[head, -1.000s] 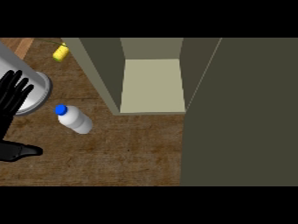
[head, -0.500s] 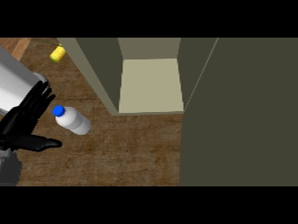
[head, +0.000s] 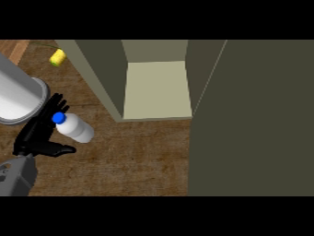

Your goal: Pick up the bottled water, place it into the cabinet and close the cabinet

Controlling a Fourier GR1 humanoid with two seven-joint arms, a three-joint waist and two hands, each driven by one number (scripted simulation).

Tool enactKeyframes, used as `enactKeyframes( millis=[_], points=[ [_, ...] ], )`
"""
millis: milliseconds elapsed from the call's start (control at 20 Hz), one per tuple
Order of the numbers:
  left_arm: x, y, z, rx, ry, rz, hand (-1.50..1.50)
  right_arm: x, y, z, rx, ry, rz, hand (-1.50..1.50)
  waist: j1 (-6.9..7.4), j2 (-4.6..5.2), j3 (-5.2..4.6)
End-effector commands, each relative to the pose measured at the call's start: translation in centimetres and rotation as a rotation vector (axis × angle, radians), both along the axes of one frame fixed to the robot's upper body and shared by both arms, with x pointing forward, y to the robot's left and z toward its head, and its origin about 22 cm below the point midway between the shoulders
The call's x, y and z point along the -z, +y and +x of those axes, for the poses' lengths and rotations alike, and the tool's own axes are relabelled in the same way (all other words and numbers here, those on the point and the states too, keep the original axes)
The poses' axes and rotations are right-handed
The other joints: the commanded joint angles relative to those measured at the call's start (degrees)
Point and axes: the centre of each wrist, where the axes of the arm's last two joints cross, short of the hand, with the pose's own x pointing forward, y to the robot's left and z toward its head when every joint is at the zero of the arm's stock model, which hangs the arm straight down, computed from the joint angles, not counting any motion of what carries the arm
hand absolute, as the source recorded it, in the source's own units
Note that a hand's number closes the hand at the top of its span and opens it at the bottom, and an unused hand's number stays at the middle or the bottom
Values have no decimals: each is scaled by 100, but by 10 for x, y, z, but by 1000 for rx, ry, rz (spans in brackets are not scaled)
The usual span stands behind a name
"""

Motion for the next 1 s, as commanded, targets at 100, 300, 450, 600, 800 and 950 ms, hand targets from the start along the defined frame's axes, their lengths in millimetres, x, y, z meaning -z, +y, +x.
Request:
enactKeyframes(
  millis=[100, 300, 450, 600, 800, 950],
  points=[
    [35, -7, -4, 53, 3, -29, -150, -30, -8, -11, -8, -60, -66, -150, -23, 23, -4],
    [47, 0, -13, 66, 2, -39, -150, -33, -5, -19, -1, -59, -64, -150, -47, 9, -7],
    [52, -17, -3, 91, -1, -79, -150, -31, -3, -16, -13, -65, -68, -150, -73, 41, -16],
    [64, -18, -14, 45, -38, -116, 150, -28, -8, -16, -21, -80, -62, -150, -116, 59, -20],
    [71, -21, -23, 94, -78, 20, 150, -27, -7, -20, -28, -75, -79, -150, -94, 32, -16],
    [67, -26, -12, 59, -154, 69, 150, -15, -8, -24, -26, -54, -72, -150, -163, 21, -13]
  ],
)
